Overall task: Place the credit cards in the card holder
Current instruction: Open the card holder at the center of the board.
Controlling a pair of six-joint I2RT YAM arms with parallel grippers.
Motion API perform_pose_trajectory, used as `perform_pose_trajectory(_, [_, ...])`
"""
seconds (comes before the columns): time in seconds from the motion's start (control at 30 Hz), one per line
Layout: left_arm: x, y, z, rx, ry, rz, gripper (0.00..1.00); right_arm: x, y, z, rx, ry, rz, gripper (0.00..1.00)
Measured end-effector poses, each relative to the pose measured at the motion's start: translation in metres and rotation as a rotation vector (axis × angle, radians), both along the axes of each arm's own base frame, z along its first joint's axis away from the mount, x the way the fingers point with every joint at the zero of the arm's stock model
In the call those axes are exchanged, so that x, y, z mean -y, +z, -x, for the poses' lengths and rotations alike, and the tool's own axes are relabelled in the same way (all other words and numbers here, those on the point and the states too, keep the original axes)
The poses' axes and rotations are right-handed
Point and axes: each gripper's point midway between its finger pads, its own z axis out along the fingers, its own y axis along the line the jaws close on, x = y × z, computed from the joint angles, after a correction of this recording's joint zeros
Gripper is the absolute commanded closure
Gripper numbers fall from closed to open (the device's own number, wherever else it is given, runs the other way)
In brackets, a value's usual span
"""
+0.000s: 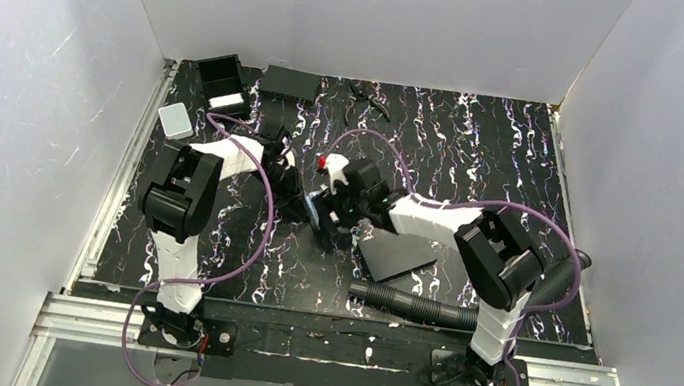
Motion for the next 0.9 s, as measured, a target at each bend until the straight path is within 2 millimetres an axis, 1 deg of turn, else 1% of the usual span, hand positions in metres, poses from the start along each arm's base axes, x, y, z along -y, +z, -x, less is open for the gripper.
perform_pose_trajectory(0.07, [0.0, 0.0, -0.001, -0.012, 0.001, 0.0, 0.82, -0.007, -0.001, 0.005, 0.094, 0.016, 0.03, 0.08])
perform_pose_trajectory(0.17, [0.001, -0.001, -0.001, -0.027, 0.001, 0.0, 0.82, -0.011, -0.004, 0.01, 0.168, 0.026, 0.069, 0.06])
perform_pose_trajectory(0.27, [0.001, -0.001, -0.001, -0.041, 0.003, 0.001, 0.82, -0.009, -0.001, 0.0, 0.223, 0.0, 0.089, 0.06])
perform_pose_trajectory(0.4, [0.002, -0.001, -0.001, -0.055, 0.005, 0.011, 0.82, -0.006, -0.004, -0.012, 0.267, -0.045, 0.11, 0.11])
perform_pose_trajectory(0.43, [0.002, -0.001, -0.001, -0.055, 0.005, 0.011, 0.82, -0.006, -0.004, -0.014, 0.273, -0.056, 0.111, 0.14])
perform_pose_trajectory(0.53, [0.002, -0.001, -0.001, -0.055, 0.004, 0.011, 0.82, -0.006, -0.003, -0.019, 0.277, -0.108, 0.111, 0.29])
perform_pose_trajectory(0.63, [0.002, -0.001, 0.0, -0.056, 0.004, 0.01, 0.82, -0.006, -0.004, -0.019, 0.251, -0.132, 0.088, 0.47])
perform_pose_trajectory(0.73, [0.001, -0.001, 0.0, -0.056, 0.002, 0.008, 0.8, -0.005, -0.003, -0.026, 0.194, -0.177, 0.017, 0.58])
perform_pose_trajectory(0.83, [0.001, 0.0, 0.0, -0.049, -0.003, 0.005, 0.77, -0.001, -0.002, -0.034, 0.125, -0.22, -0.074, 0.7])
perform_pose_trajectory(0.87, [0.0, 0.0, -0.001, -0.043, -0.005, 0.001, 0.75, 0.0, -0.001, -0.036, 0.102, -0.231, -0.102, 0.74])
perform_pose_trajectory(0.9, [0.0, 0.001, -0.001, -0.034, -0.008, -0.005, 0.73, 0.002, -0.001, -0.038, 0.079, -0.243, -0.132, 0.75])
